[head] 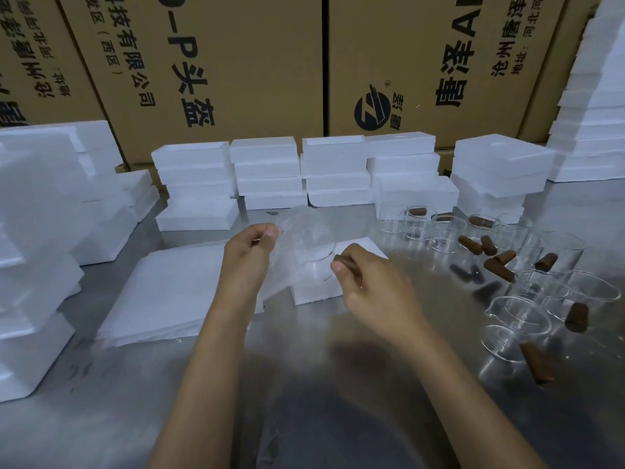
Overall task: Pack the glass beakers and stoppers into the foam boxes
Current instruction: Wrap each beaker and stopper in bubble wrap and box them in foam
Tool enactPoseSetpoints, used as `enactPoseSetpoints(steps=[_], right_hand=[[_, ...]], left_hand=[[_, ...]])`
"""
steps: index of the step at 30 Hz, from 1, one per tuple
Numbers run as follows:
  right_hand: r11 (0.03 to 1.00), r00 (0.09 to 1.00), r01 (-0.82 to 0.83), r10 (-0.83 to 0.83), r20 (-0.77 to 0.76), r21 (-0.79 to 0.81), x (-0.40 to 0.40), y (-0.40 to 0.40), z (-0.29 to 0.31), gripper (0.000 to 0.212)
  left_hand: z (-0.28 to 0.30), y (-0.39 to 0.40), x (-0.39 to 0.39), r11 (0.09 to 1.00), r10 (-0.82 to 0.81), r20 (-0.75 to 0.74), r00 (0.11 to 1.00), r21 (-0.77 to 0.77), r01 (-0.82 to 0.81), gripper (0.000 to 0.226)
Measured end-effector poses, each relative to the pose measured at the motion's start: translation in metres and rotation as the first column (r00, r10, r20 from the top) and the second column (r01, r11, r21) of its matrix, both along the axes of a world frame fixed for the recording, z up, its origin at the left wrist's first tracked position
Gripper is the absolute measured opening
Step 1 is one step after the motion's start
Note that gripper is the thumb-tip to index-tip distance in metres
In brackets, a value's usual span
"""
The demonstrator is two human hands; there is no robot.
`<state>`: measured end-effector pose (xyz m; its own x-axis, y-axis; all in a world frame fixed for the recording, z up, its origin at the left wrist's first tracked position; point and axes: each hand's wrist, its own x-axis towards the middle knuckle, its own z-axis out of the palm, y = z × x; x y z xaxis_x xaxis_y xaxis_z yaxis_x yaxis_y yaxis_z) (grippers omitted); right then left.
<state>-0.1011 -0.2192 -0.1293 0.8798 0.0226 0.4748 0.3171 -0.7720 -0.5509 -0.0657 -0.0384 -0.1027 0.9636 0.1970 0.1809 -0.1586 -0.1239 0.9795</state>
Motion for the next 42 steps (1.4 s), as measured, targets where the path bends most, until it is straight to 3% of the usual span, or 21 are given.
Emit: enactPoseSetpoints(steps=[3,6,9,13,15,18,20,22,24,25,27,29,30,33,36,38,40,42], right_hand=[[0.993,0.999,0.048,-0.049,0.000,-0.103,0.002,0.003,-0.005,0.023],[0.993,0.995,0.101,-0.102,-0.016,-0.067,0.004,0.004,-0.007,0.032],[0.960,0.988,0.104,-0.069,-0.138,0.261,0.010,0.000,-0.004,0.033],[0.722,0.962,0.143,0.059,-0.266,0.677,0.013,-0.009,0.002,0.034],[0.645,0.951,0.153,0.110,-0.289,0.749,0.011,-0.012,0.003,0.040],[0.622,0.927,0.192,0.139,-0.348,0.759,0.013,-0.017,0.004,0.041],[0.564,0.911,0.195,0.198,-0.361,0.802,0.016,-0.021,0.005,0.032],[0.477,0.908,0.154,0.278,-0.315,0.865,0.017,-0.022,0.008,0.016],[0.434,0.900,0.138,0.321,-0.296,0.890,0.012,-0.023,0.011,0.021],[0.445,0.897,0.125,0.331,-0.292,0.887,0.009,-0.022,0.013,0.028],[0.477,0.895,0.035,0.376,-0.241,0.878,0.003,-0.025,0.016,0.043],[0.468,0.870,-0.052,0.455,-0.190,0.882,-0.003,-0.028,0.018,0.060],[0.446,0.849,-0.093,0.502,-0.163,0.890,-0.005,-0.028,0.019,0.059],[0.387,0.823,-0.099,0.549,-0.143,0.917,-0.002,-0.026,0.015,0.032],[0.323,0.761,-0.066,0.628,-0.162,0.944,0.000,-0.021,0.016,0.037],[0.217,0.699,-0.086,0.709,-0.096,0.972,-0.001,-0.018,0.014,0.037],[0.228,0.770,0.001,0.620,-0.146,0.974,0.003,-0.020,0.005,0.032],[0.288,0.794,-0.058,0.593,-0.131,0.956,0.002,-0.023,0.000,0.028]], left_hand=[[0.005,-0.007,-0.006,0.997,-0.071,0.042,0.997,0.019,0.070,0.016],[0.009,-0.022,-0.013,0.974,-0.172,0.094,0.981,0.164,0.155,0.014],[0.013,-0.036,-0.020,0.933,-0.246,0.174,0.953,0.310,0.184,0.013],[0.016,-0.047,-0.031,0.887,-0.380,0.157,0.911,0.341,0.312,0.013],[0.016,-0.051,-0.036,0.849,-0.463,0.114,0.879,0.343,0.403,0.014],[0.016,-0.056,-0.039,0.843,-0.513,0.105,0.852,0.250,0.477,0.016],[0.017,-0.055,-0.037,0.933,-0.353,0.197,0.915,0.140,0.330,0.023],[0.016,-0.046,-0.029,0.989,-0.015,0.355,0.935,0.140,-0.037,0.026],[0.012,-0.032,-0.020,0.915,0.229,0.440,0.868,0.207,-0.347,0.029],[0.010,-0.024,-0.015,0.896,0.268,0.411,0.871,0.225,-0.382,0.036],[0.007,-0.011,-0.007,0.945,0.209,0.237,0.949,0.201,-0.259,0.052],[0.005,-0.006,-0.004,0.996,0.032,0.072,0.997,0.076,-0.038,0.061],[0.004,-0.005,-0.003,0.999,-0.051,0.034,0.998,0.022,0.050,0.061],[0.000,-0.007,-0.003,0.981,-0.194,0.025,0.981,-0.022,0.195,0.053],[-0.001,-0.012,-0.005,0.956,-0.293,0.030,0.956,-0.012,0.293,0.044],[-0.003,-0.015,-0.005,0.949,-0.316,0.019,0.949,0.023,0.315,0.046],[-0.006,-0.018,-0.005,0.938,-0.345,-0.013,0.938,0.022,0.345,0.050],[-0.005,-0.022,-0.007,0.921,-0.388,-0.062,0.919,-0.012,0.388,0.054]])
